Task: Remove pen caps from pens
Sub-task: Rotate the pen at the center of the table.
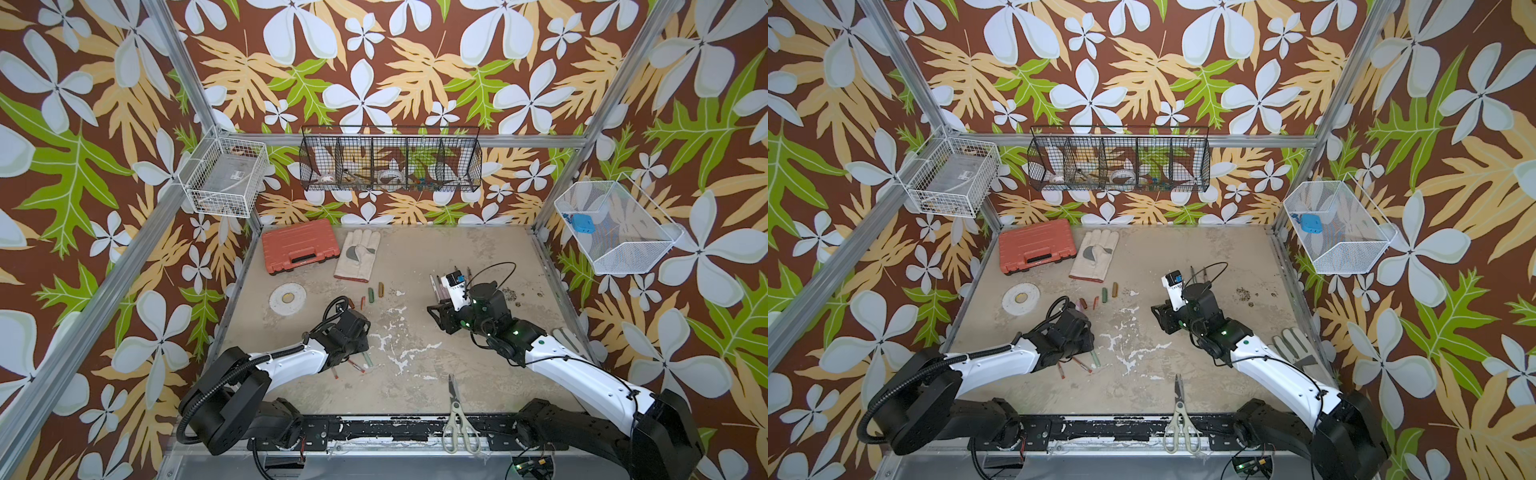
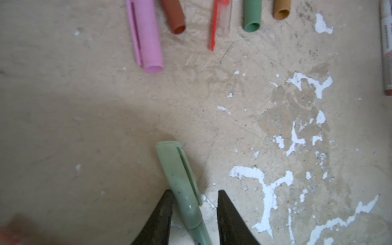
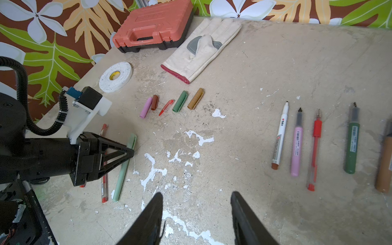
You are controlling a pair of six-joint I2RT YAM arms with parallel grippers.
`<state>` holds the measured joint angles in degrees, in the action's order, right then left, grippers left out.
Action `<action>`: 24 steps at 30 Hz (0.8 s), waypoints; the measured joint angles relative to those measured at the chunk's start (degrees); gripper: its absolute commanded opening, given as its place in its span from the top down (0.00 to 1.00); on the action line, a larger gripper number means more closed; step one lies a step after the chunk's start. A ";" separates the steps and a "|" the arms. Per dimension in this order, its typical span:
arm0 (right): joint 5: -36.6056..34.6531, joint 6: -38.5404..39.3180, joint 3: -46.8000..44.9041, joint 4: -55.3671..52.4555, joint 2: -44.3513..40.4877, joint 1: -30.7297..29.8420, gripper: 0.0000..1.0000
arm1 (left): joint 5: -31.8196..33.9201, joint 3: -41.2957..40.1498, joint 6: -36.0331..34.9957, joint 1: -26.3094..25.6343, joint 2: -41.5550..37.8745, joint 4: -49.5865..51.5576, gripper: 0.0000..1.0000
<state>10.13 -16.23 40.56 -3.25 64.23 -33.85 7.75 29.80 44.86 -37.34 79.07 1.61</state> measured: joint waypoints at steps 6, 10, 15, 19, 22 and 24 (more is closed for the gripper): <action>-0.02 0.02 0.02 0.00 0.07 0.00 0.48 | -3.52 2.19 -0.17 -1.49 4.11 -3.78 0.70; -0.04 0.07 0.02 0.02 0.22 0.00 0.48 | -5.31 2.56 -0.09 -1.99 5.01 -5.38 0.70; -0.02 0.15 0.02 0.02 1.16 0.00 0.48 | -5.60 2.86 0.04 -2.10 0.68 -2.60 0.60; 0.28 0.15 0.09 0.00 1.46 0.00 0.48 | -3.82 3.45 -0.24 -2.10 -4.79 1.44 0.62; 0.39 0.15 0.17 0.02 1.40 0.00 0.48 | -2.29 3.32 -1.16 -2.10 -7.65 5.40 0.82; 0.42 0.13 0.17 0.00 1.18 0.00 0.48 | -0.83 3.19 -1.68 -2.10 -8.70 8.09 0.88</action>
<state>10.55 -16.10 40.73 -3.25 65.41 -33.85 6.92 32.99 43.18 -39.44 70.37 9.69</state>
